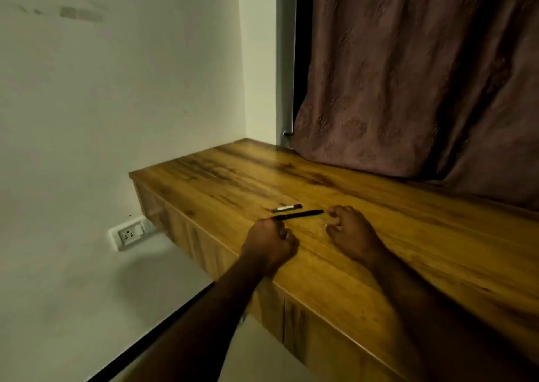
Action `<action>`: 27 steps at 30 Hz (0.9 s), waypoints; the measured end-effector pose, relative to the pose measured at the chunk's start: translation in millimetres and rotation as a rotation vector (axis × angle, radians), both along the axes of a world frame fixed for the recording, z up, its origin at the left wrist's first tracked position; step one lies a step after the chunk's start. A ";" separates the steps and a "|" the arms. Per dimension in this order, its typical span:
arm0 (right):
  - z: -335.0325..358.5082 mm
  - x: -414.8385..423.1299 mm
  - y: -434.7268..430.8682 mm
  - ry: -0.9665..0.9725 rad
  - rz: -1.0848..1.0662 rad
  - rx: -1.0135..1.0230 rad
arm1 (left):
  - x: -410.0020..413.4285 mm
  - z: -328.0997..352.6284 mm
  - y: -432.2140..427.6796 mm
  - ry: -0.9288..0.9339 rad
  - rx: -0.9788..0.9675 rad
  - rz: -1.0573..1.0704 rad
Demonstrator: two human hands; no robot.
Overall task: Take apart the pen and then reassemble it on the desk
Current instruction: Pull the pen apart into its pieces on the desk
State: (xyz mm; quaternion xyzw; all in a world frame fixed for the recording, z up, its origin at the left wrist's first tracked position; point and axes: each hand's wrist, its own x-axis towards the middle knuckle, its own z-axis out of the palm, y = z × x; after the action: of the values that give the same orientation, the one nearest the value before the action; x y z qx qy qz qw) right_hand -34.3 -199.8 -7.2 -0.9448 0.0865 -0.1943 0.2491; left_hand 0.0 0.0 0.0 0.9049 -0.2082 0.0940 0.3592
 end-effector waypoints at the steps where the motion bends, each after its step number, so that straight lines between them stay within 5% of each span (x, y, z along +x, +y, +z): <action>1: -1.2 5.8 -0.1 0.003 -0.013 -0.008 | 5.7 -3.4 3.0 0.020 -0.030 0.018; 7: -1.6 24.8 1.8 0.067 -0.068 -0.077 | 14.5 7.3 16.0 0.309 -0.611 -0.059; 13: 0.7 38.0 2.2 0.067 -0.063 -0.079 | 33.7 -5.5 27.5 0.190 -0.969 0.288; 22: 0.8 37.6 -2.8 0.012 -0.007 0.014 | 39.6 -5.2 31.0 0.276 -0.962 0.231; 27: 5.4 31.6 -7.0 0.017 0.085 0.118 | 35.2 1.0 23.8 0.160 -0.620 0.207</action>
State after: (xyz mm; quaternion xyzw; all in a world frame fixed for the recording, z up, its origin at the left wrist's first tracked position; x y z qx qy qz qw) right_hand -2.6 -206.8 -1.8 -0.9329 0.0597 -0.1701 0.3118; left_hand 35.2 23.8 1.0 0.7735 -0.0478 0.1175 0.6210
